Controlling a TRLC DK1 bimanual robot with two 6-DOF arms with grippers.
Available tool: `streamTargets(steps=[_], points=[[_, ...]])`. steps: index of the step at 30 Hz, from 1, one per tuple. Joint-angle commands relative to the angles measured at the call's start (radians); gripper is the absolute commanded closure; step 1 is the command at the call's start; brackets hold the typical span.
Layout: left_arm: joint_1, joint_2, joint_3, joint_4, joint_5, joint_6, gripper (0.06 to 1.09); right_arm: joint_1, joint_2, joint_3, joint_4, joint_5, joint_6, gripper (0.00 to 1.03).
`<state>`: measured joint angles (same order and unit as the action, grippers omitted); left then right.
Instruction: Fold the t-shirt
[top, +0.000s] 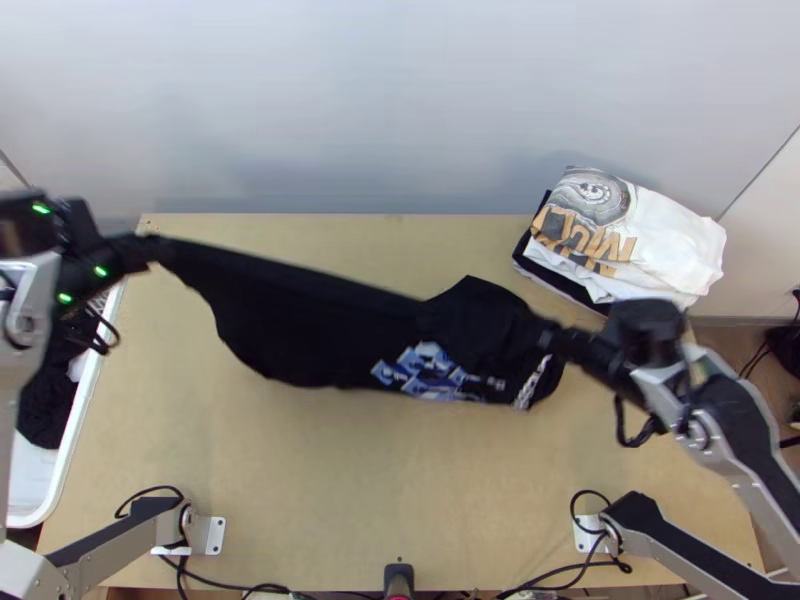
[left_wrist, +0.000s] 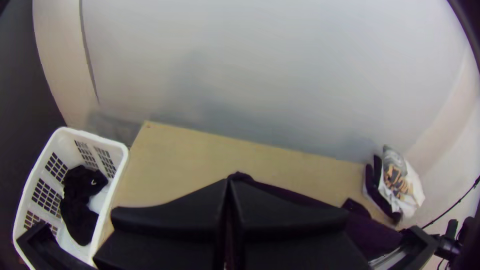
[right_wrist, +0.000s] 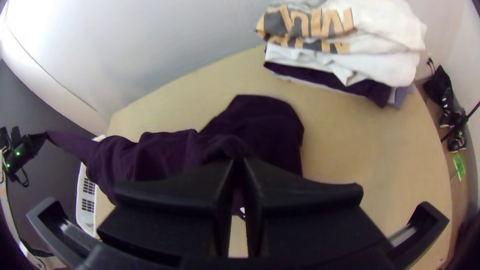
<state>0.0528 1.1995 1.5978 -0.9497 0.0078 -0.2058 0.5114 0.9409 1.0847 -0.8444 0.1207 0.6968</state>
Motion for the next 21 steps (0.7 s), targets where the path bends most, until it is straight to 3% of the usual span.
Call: streamTargets(steps=[1,5,7,10,12,15,21], points=[[-0.021,-0.040,-0.308,0.057,0.001,0.036,1.05,0.024,-0.014,-0.284,0.059,-0.027,0.030,1.00],[-0.034,-0.064,-0.340,0.071,0.003,0.034,1.05,0.050,-0.033,-0.259,0.059,-0.029,0.015,1.00],[-0.021,-0.094,-0.292,0.140,0.003,-0.009,1.05,0.029,-0.103,-0.180,0.123,-0.009,-0.046,1.00],[-0.008,-0.149,-0.219,0.296,0.003,-0.030,1.05,-0.016,-0.206,-0.112,0.473,0.042,-0.237,1.00],[-0.007,-0.150,-0.121,0.373,-0.022,-0.044,1.05,-0.044,-0.160,0.024,0.591,0.043,-0.373,1.00],[-0.016,-0.123,0.002,0.496,-0.085,-0.037,1.05,-0.090,-0.051,0.245,0.711,0.045,-0.479,1.00],[-0.018,-0.080,0.157,0.582,-0.152,-0.009,1.05,-0.136,0.033,0.514,0.758,0.043,-0.522,1.00]])
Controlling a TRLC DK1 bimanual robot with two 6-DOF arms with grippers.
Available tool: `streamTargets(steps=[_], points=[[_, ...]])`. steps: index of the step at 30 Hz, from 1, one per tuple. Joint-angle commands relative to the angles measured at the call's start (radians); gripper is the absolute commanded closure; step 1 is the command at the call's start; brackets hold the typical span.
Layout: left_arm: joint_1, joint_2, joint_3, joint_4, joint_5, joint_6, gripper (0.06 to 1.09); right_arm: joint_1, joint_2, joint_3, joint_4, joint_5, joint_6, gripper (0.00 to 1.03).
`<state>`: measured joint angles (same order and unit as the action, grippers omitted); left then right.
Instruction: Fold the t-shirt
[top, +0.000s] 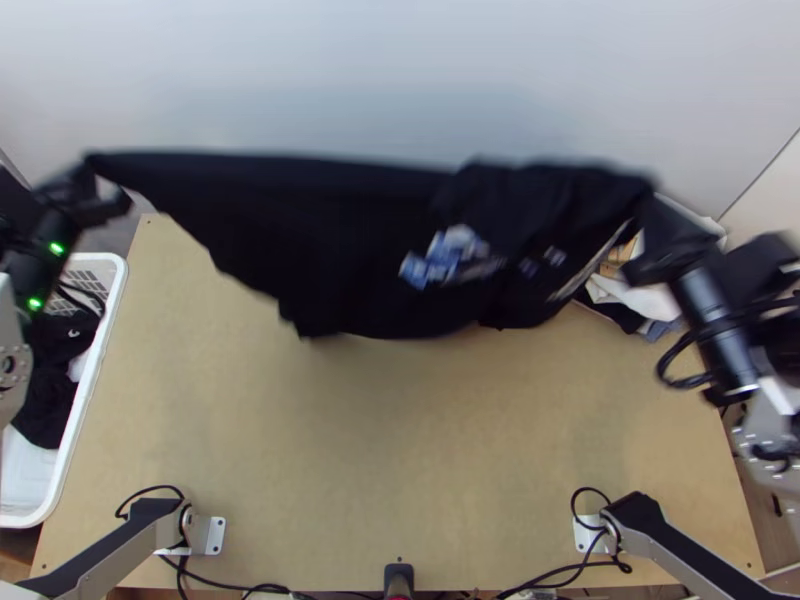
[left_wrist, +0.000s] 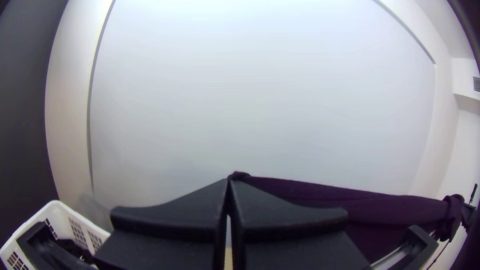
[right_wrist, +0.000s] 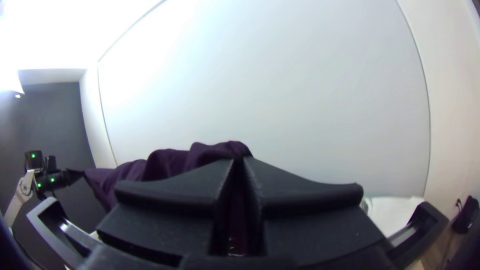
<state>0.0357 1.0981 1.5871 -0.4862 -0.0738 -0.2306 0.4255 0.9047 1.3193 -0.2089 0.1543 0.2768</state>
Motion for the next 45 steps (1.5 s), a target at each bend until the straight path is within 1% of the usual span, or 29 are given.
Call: streamTargets(steps=[1,4,7,10,12,16,20,22,23,25,26,27,28,29,30,32,34,35,36,38,40,42,45], points=[[0.000,0.016,0.186,0.117,-0.075,0.017,1.05,-0.050,0.062,0.299,0.121,0.010,-0.102,1.00],[0.006,-0.043,0.188,0.118,-0.086,0.025,1.05,-0.037,0.008,0.331,0.108,0.008,-0.102,1.00],[0.007,-0.136,0.132,0.144,-0.104,0.042,1.05,-0.027,-0.064,0.337,0.075,0.008,-0.102,1.00],[0.009,-0.248,0.071,0.166,-0.112,0.056,1.05,-0.027,-0.135,0.359,-0.009,0.008,-0.094,1.00],[0.009,-0.314,0.050,0.158,-0.121,0.056,1.05,-0.027,-0.178,0.383,-0.092,0.008,-0.091,1.00],[0.009,-0.414,0.019,0.109,-0.119,0.057,1.05,-0.030,-0.242,0.417,-0.251,0.008,-0.074,1.00],[0.009,-0.458,0.008,0.028,-0.123,0.047,1.05,-0.028,-0.268,0.428,-0.340,0.008,-0.074,1.00],[0.009,-0.468,-0.003,-0.034,-0.123,0.020,1.05,-0.027,-0.267,0.417,-0.380,0.008,-0.070,1.00],[0.009,-0.471,-0.018,-0.080,-0.123,0.007,1.05,-0.028,-0.265,0.400,-0.402,0.008,-0.057,1.00],[0.009,-0.491,-0.087,-0.193,-0.119,-0.029,1.05,-0.033,-0.268,0.336,-0.457,0.010,0.030,1.00],[0.004,-0.509,-0.148,-0.262,-0.100,-0.036,1.05,-0.033,-0.274,0.287,-0.492,0.010,0.081,1.00],[0.003,-0.540,-0.230,-0.319,-0.080,-0.035,1.05,-0.033,-0.286,0.222,-0.520,0.008,0.140,1.00],[0.001,-0.593,-0.348,-0.333,-0.047,-0.024,1.05,-0.030,-0.309,0.141,-0.544,0.008,0.180,1.00],[-0.010,-0.653,-0.470,-0.353,0.008,0.005,1.05,-0.025,-0.337,0.046,-0.549,0.008,0.213,1.00],[-0.022,-0.716,-0.592,-0.356,0.017,0.037,1.05,-0.019,-0.365,-0.054,-0.549,-0.001,0.256,1.00],[-0.043,-0.810,-0.783,-0.384,0.054,0.070,1.05,0.010,-0.415,-0.247,-0.526,-0.016,0.271,1.00],[-0.063,-0.850,-0.880,-0.382,0.069,0.062,1.05,0.027,-0.425,-0.404,-0.469,-0.025,0.282,1.00],[-0.074,-0.830,-0.905,-0.387,0.091,0.048,1.05,0.029,-0.417,-0.463,-0.429,-0.025,0.280,1.00],[-0.080,-0.805,-0.921,-0.367,0.092,0.025,1.05,0.029,-0.405,-0.514,-0.382,-0.033,0.282,1.00],[-0.106,-0.724,-0.966,-0.308,0.092,0.011,1.05,0.027,-0.362,-0.592,-0.303,-0.065,0.286,1.00],[-0.115,-0.647,-1.003,-0.221,0.089,0.016,1.05,0.027,-0.302,-0.635,-0.215,-0.070,0.300,1.00],[-0.114,-0.577,-1.030,-0.117,0.088,0.043,1.05,0.027,-0.221,-0.643,-0.141,-0.070,0.308,1.00],[-0.117,-0.460,-1.027,0.040,0.086,0.050,1.05,0.013,-0.115,-0.628,-0.035,-0.068,0.305,1.00]])
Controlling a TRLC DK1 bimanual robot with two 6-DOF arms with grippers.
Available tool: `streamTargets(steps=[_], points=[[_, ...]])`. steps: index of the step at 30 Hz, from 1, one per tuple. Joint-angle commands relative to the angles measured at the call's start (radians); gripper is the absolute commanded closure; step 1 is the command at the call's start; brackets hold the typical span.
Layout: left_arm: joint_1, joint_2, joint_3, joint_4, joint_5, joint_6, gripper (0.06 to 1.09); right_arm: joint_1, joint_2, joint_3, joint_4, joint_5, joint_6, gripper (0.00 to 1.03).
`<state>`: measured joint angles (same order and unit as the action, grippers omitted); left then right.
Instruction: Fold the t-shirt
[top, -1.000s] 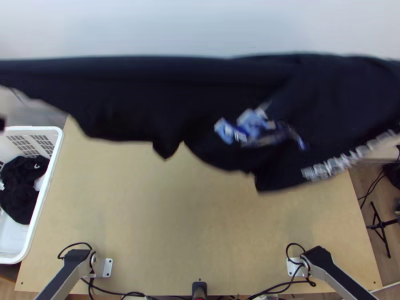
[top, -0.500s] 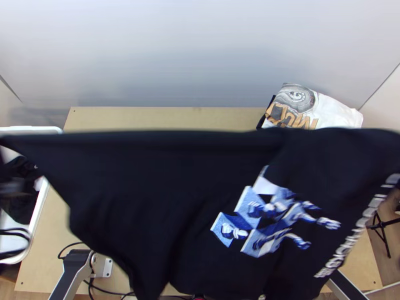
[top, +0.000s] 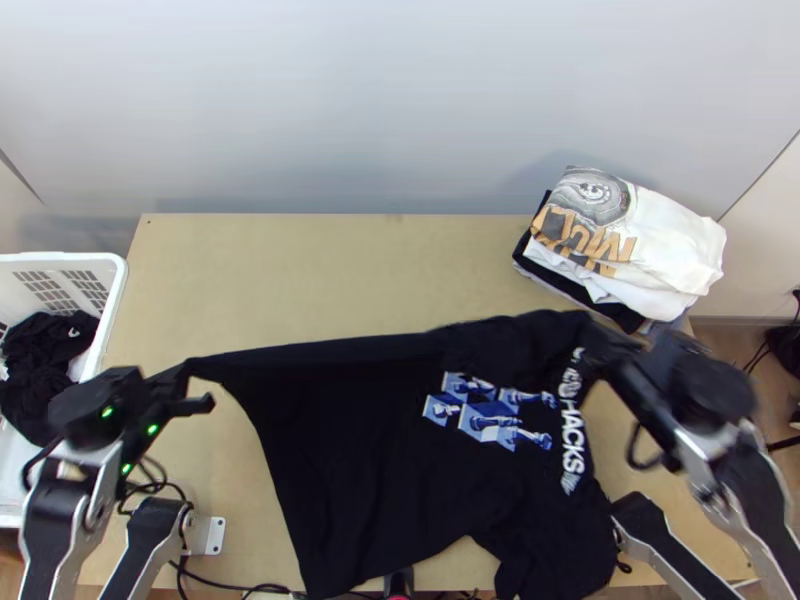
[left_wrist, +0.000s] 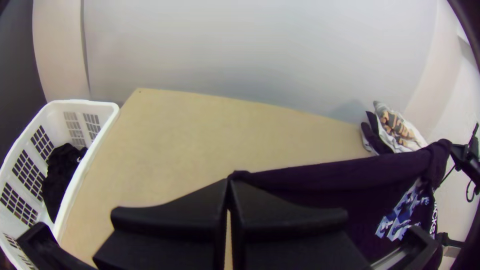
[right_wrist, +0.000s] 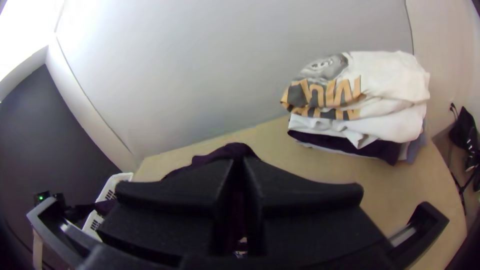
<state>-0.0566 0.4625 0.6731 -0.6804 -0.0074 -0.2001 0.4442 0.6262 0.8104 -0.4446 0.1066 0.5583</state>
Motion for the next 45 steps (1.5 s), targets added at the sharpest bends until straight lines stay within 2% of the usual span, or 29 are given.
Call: streamTargets(steps=[1,6,10,20,28,36,37,38,39,40,41,45], points=[[-0.015,0.232,-0.106,0.289,0.020,0.019,1.05,-0.019,0.199,-0.109,0.233,-0.021,0.017,1.00],[0.061,0.594,-0.018,0.516,0.024,0.018,1.05,-0.079,0.395,-0.019,0.342,-0.033,-0.001,1.00],[0.104,0.855,0.125,0.588,0.024,0.007,1.05,-0.117,0.609,0.134,0.363,-0.050,-0.003,1.00],[0.196,1.295,0.505,0.604,0.024,-0.007,1.05,-0.119,1.038,0.486,0.363,-0.059,-0.032,1.00],[0.267,1.510,0.737,0.588,0.024,-0.022,1.05,-0.113,1.238,0.650,0.440,-0.056,-0.049,1.00],[0.276,1.647,0.922,0.528,0.024,-0.085,1.05,-0.088,1.377,0.845,0.440,-0.041,-0.077,1.00],[0.276,1.653,0.938,0.527,0.024,-0.094,1.05,-0.084,1.382,0.857,0.440,-0.038,-0.090,0.89],[0.274,1.653,0.947,0.525,0.024,-0.104,0.96,-0.079,1.382,0.862,0.440,-0.038,-0.106,0.68],[0.271,1.647,0.954,0.522,0.024,-0.105,0.70,-0.078,1.382,0.868,0.440,-0.033,-0.121,0.52],[0.265,1.641,0.970,0.496,0.024,-0.105,0.35,-0.076,1.382,0.875,0.440,-0.013,-0.135,0.43],[0.259,1.636,0.993,0.463,0.024,-0.105,0.07,-0.076,1.376,0.885,0.434,-0.001,-0.149,0.37],[0.262,1.590,1.043,0.380,0.023,-0.113,0.10,-0.079,1.290,0.874,0.396,0.022,-0.138,0.36]])
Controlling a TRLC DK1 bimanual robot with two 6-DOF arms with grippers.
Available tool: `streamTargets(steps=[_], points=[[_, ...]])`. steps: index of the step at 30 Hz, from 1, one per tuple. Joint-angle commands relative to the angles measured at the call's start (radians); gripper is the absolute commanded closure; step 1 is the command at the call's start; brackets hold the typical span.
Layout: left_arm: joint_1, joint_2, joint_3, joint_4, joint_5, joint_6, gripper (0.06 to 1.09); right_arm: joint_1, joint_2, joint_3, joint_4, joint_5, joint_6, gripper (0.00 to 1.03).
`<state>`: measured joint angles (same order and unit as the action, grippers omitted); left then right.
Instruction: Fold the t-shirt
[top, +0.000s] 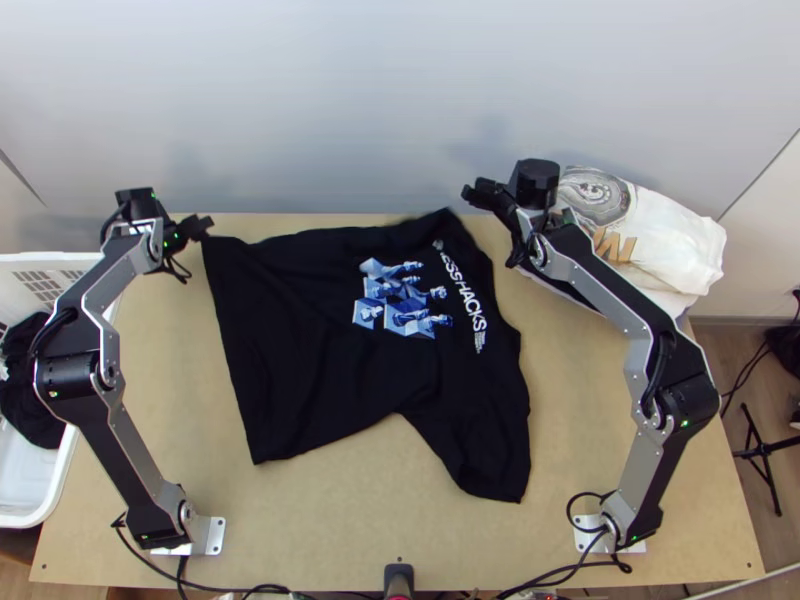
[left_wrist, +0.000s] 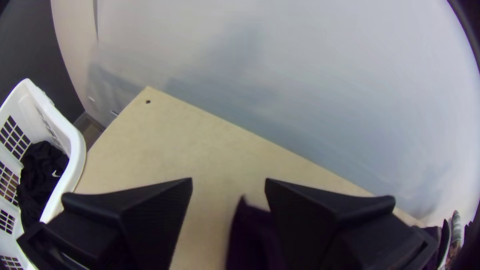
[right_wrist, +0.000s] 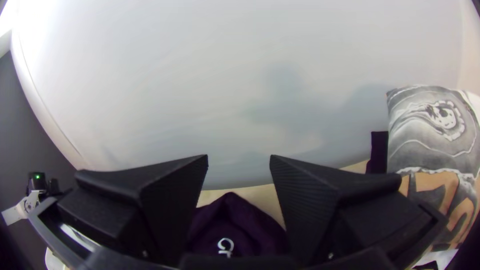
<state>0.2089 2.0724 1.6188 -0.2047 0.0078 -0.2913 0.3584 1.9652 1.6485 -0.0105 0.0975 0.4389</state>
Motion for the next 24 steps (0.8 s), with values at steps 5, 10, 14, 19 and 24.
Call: streamTargets(steps=[5,10,14,19,24], points=[[0.004,-0.152,0.093,-0.239,0.009,0.000,0.10,0.008,-0.215,0.030,-0.325,0.041,0.087,0.36],[-0.023,-0.373,-0.008,-0.429,0.021,0.112,0.10,0.008,-0.379,0.005,-0.735,0.031,0.153,0.36],[-0.055,-0.531,-0.091,-0.624,0.023,0.162,0.10,-0.010,-0.537,-0.153,-0.895,0.022,0.196,0.36],[-0.120,-0.680,-0.152,-0.840,0.023,0.202,0.10,-0.104,-0.675,-0.375,-1.023,-0.243,0.208,0.36],[-0.201,-0.801,-0.261,-0.952,0.023,0.247,0.10,-0.205,-0.717,-0.572,-1.068,-0.260,0.121,0.42]])
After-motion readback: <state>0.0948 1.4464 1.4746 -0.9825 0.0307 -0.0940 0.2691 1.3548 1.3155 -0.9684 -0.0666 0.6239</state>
